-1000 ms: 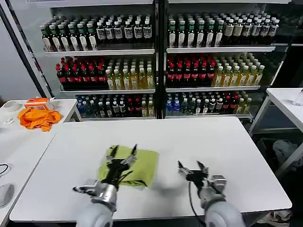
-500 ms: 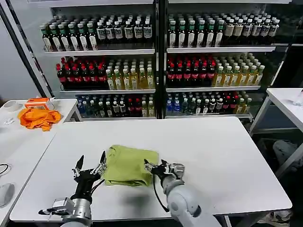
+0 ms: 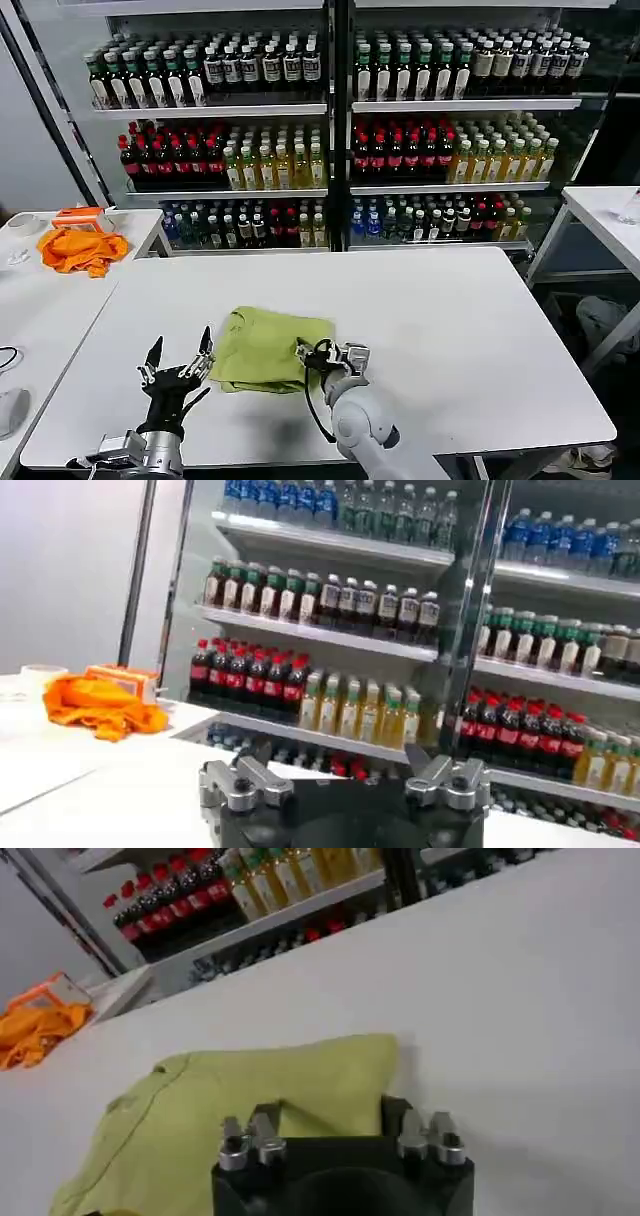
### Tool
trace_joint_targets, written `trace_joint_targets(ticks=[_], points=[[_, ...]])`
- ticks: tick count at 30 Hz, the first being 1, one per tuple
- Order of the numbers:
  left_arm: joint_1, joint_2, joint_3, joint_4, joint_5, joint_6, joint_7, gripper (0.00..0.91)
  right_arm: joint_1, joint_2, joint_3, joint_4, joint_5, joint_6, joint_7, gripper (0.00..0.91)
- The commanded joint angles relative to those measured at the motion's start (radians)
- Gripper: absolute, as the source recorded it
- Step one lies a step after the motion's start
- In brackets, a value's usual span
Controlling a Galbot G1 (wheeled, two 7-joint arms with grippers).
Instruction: Fold and organize the clothes.
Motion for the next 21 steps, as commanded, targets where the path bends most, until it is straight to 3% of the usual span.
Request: trace_joint_targets(ticks=[1, 13, 21], points=[[0.016, 0.001, -0.014, -0.006, 0.006, -0.005, -0.002, 0.907, 0.017, 0.016, -0.020, -0.037, 0.014, 0.001, 0.025, 0.000], [0.014, 0.002, -0.008, 0.002, 0.004, -0.008, -0.002, 0.907, 0.057, -0.023, 0.015, -0.064, -0.027, -0.016, -0.004, 0.000], [0.013, 0.002, 0.003, 0.003, 0.006, -0.008, -0.001, 0.907, 0.101, -0.178, 0.048, -0.019, -0.099, -0.086, -0.129, 0.000]])
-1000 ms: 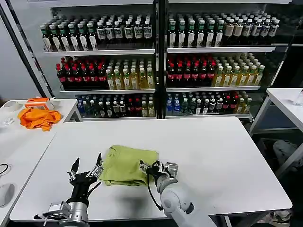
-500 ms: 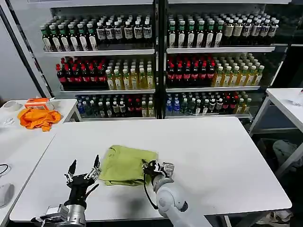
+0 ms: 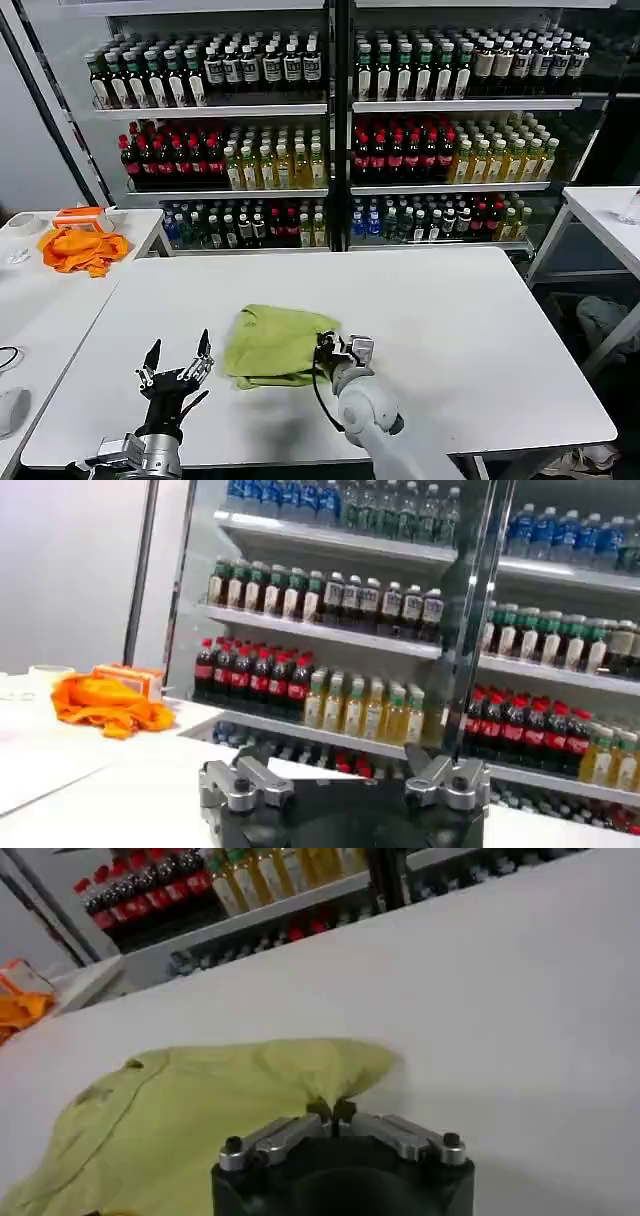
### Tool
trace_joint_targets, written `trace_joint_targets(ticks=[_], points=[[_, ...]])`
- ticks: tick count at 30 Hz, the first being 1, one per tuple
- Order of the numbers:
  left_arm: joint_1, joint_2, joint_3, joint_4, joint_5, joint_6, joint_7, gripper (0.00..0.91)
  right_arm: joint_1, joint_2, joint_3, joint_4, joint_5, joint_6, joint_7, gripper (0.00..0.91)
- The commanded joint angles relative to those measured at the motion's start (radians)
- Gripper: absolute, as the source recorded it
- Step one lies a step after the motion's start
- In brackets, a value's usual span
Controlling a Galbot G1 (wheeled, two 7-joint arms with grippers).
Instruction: Fold and organize the clothes.
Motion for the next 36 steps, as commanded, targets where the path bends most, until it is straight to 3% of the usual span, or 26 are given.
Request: trace_joint_targets(ticks=[1, 6, 9, 15, 16, 18, 27, 30, 36], points=[[0.002, 0.000, 0.005, -0.002, 0.003, 0.000, 0.000, 0.907, 0.048, -0.169, 0.033, 0.037, -0.070, -0.056, -0.132, 0.000], [-0.001, 0.000, 0.013, 0.003, 0.004, 0.002, 0.001, 0.907, 0.041, -0.310, 0.070, 0.066, -0.114, -0.057, -0.278, 0.000], [-0.006, 0.000, 0.021, 0.003, 0.007, 0.005, 0.002, 0.907, 0.027, -0.385, 0.109, 0.070, -0.146, -0.057, -0.336, 0.000], [-0.013, 0.000, 0.043, 0.009, 0.017, 0.006, 0.003, 0.907, -0.004, -0.441, 0.195, 0.043, -0.293, -0.056, -0.466, 0.000], [-0.014, 0.000, 0.049, 0.009, 0.020, 0.006, 0.003, 0.907, -0.004, -0.440, 0.200, 0.035, -0.347, -0.055, -0.488, 0.161], [-0.014, 0.000, 0.054, 0.009, 0.024, 0.006, 0.004, 0.907, -0.003, -0.435, 0.201, 0.028, -0.387, -0.047, -0.497, 0.907], [0.002, 0.004, 0.060, -0.002, 0.039, 0.003, 0.005, 0.907, -0.193, -0.396, 0.270, 0.135, -0.456, 0.351, -0.396, 0.907], [0.014, 0.006, 0.067, -0.012, 0.051, 0.004, 0.009, 0.907, -0.279, -0.385, 0.316, 0.196, -0.473, 0.399, -0.367, 0.907], [0.014, 0.006, 0.095, -0.015, 0.079, 0.007, 0.019, 0.907, -0.503, -0.325, 0.504, 0.303, -0.525, 0.476, -0.378, 0.907]])
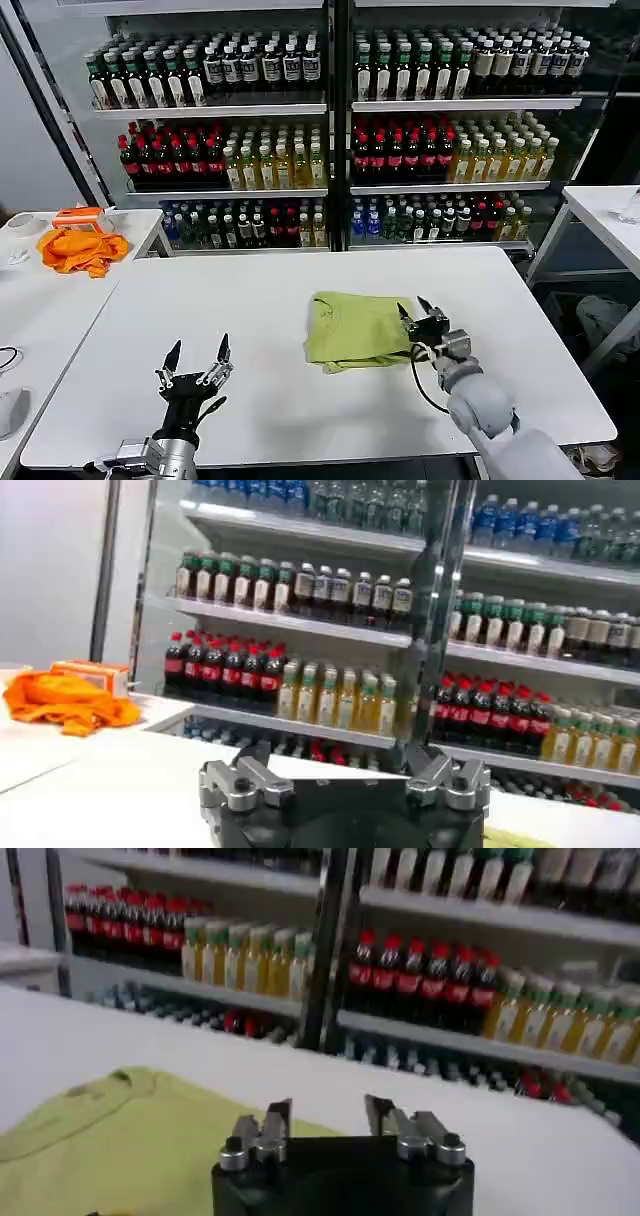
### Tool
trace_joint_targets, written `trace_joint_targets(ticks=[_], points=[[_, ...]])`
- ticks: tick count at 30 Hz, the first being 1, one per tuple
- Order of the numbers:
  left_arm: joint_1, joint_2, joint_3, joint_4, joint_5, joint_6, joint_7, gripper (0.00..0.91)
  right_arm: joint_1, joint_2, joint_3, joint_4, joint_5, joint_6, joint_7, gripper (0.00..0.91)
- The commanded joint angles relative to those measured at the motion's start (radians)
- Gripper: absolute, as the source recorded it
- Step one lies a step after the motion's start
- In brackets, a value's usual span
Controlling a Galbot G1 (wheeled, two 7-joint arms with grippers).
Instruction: Fold and organize the clothes.
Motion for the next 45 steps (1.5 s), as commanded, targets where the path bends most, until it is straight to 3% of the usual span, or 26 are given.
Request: trace_joint_targets(ticks=[1, 11, 22, 27, 36, 41, 45], points=[[0.002, -0.003, 0.029, -0.007, 0.032, 0.003, 0.008, 0.907, -0.404, 0.053, 0.284, 0.228, -0.117, 0.247, 0.004, 0.907], [0.011, 0.005, 0.048, -0.024, 0.046, 0.042, 0.033, 0.907, -0.590, 0.153, 0.371, 0.360, -0.122, 0.252, -0.025, 0.907], [0.024, 0.023, 0.045, -0.037, 0.069, 0.082, 0.064, 0.907, -0.594, 0.171, 0.385, 0.369, -0.112, 0.228, -0.029, 0.907], [0.043, 0.028, 0.037, -0.047, 0.073, 0.084, 0.071, 0.907, -0.597, 0.167, 0.377, 0.373, -0.141, 0.267, -0.052, 0.907], [0.052, 0.020, 0.035, -0.056, 0.077, 0.088, 0.074, 0.907, -0.607, 0.174, 0.383, 0.405, -0.167, 0.266, -0.031, 0.907], [0.063, 0.031, 0.032, -0.059, 0.080, 0.087, 0.080, 0.907, -0.623, 0.169, 0.396, 0.428, -0.190, 0.261, -0.066, 0.907], [0.061, 0.036, 0.032, -0.053, 0.081, 0.089, 0.082, 0.907, -0.624, 0.169, 0.401, 0.434, -0.190, 0.261, -0.064, 0.907]])
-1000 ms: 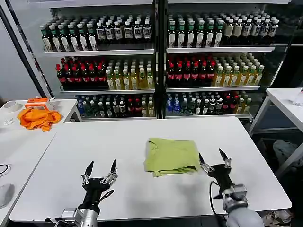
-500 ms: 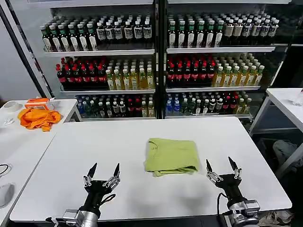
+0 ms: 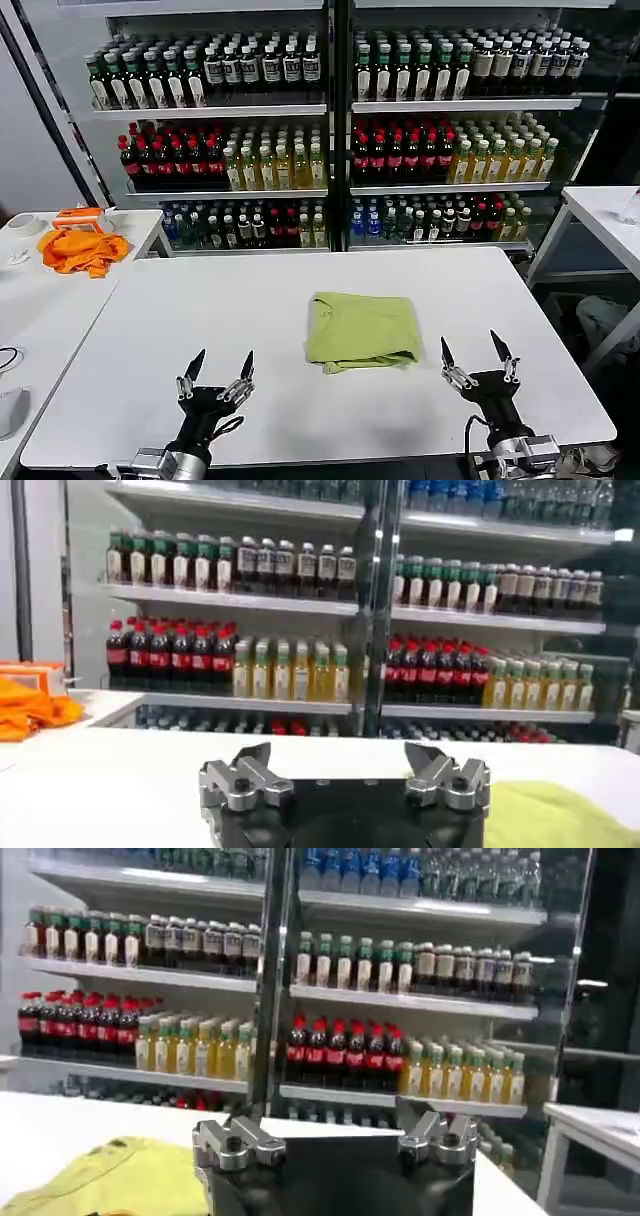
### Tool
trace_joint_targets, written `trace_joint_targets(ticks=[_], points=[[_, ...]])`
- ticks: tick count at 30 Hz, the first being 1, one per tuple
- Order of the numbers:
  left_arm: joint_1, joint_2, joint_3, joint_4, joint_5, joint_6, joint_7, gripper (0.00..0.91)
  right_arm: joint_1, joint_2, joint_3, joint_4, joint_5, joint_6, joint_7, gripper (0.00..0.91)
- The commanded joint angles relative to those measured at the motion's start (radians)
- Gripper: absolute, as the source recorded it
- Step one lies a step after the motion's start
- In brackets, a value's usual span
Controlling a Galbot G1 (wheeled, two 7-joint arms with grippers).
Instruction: Fold and organize the clothes.
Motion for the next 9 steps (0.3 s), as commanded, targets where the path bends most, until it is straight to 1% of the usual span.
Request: trace_joint_targets(ticks=[1, 6, 7, 8, 9], points=[[0.003, 0.008, 0.000, 0.003, 0.005, 0.005, 0.005, 0.907, -0.020, 0.007, 0.018, 0.031, -0.021, 0.009, -0.018, 0.907], [0.011, 0.006, 0.003, -0.004, 0.017, 0.005, 0.015, 0.907, -0.023, 0.005, 0.024, 0.036, -0.024, 0.014, -0.025, 0.907], [0.012, 0.005, 0.003, -0.004, 0.018, 0.005, 0.016, 0.907, -0.024, 0.004, 0.026, 0.036, -0.025, 0.013, -0.033, 0.907], [0.015, 0.004, 0.002, -0.008, 0.022, 0.005, 0.017, 0.907, -0.024, 0.006, 0.029, 0.035, -0.035, 0.011, -0.057, 0.907], [0.018, 0.004, 0.002, -0.009, 0.025, 0.004, 0.018, 0.907, -0.023, 0.006, 0.027, 0.036, -0.032, 0.003, -0.063, 0.907]])
